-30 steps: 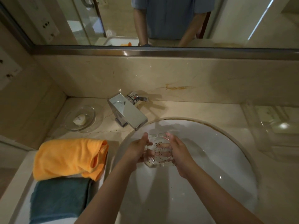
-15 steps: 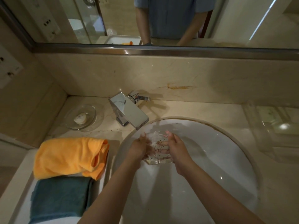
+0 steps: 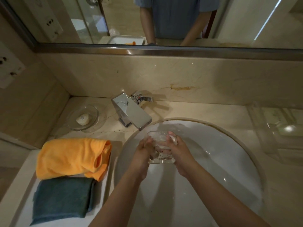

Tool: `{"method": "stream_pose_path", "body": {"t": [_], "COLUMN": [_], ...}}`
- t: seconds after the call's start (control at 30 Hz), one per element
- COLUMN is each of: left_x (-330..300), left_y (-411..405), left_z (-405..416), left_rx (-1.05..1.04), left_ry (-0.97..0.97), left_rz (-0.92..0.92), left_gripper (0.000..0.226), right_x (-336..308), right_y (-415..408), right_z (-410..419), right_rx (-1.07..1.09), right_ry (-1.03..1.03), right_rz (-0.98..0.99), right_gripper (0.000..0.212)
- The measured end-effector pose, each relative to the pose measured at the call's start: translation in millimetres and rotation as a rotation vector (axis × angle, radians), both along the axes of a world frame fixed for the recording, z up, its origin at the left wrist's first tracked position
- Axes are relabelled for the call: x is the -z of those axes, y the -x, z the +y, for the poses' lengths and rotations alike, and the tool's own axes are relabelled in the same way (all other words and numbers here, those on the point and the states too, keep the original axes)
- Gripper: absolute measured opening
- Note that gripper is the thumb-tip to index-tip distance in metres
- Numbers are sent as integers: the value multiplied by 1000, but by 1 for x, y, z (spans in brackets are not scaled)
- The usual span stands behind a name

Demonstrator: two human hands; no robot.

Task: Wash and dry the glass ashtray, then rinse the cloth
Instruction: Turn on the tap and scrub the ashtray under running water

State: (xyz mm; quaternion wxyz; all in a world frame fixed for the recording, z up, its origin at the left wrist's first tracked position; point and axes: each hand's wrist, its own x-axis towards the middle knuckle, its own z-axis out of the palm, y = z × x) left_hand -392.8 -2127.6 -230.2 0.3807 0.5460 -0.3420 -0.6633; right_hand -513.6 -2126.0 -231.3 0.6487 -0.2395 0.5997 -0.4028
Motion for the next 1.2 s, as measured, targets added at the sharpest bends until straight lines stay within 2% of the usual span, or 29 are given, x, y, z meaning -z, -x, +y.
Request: {"method": "stream_pose_path", "body": {"t": [0.13, 0.2, 0.37, 0.47, 0.63, 0.77, 0.87, 1.0, 1.2], "left_x": [-3, -4, -2, -1, -1, 0, 2, 5, 5], "left_y": [-2, -3, -4, -4, -4, -5, -6, -7, -8], "left_z": [1, 2, 5, 7, 6, 3, 2, 7, 11], "left_rx": [2, 5, -31, -33, -75, -115, -141, -136, -131], "left_ry": [-24, -49, -100, -105, -117, -133, -133, -104, -111], "left_rz": [72, 127, 180, 221, 223, 207, 215, 225, 208], "left_gripper": [35, 36, 46, 38, 34, 37, 39, 39, 38], "right_x": [6, 2, 0, -2, -4, -5, -7, -6, -12], "right_y": [3, 4, 1, -2, -7, -4, 0, 2, -9], "right_z": [5, 5, 3, 1, -6, -1, 7, 10, 2], "right_rx": [-78, -103, -172, -165, -109, -128, -172, -263, -348], "right_ry": [47, 72, 90, 95, 81, 100, 78, 80, 86], "right_rz": [20, 39, 232, 395, 530, 510, 333, 276, 555], "right_gripper": [65, 71, 81, 76, 46, 33, 26, 61, 112]}}
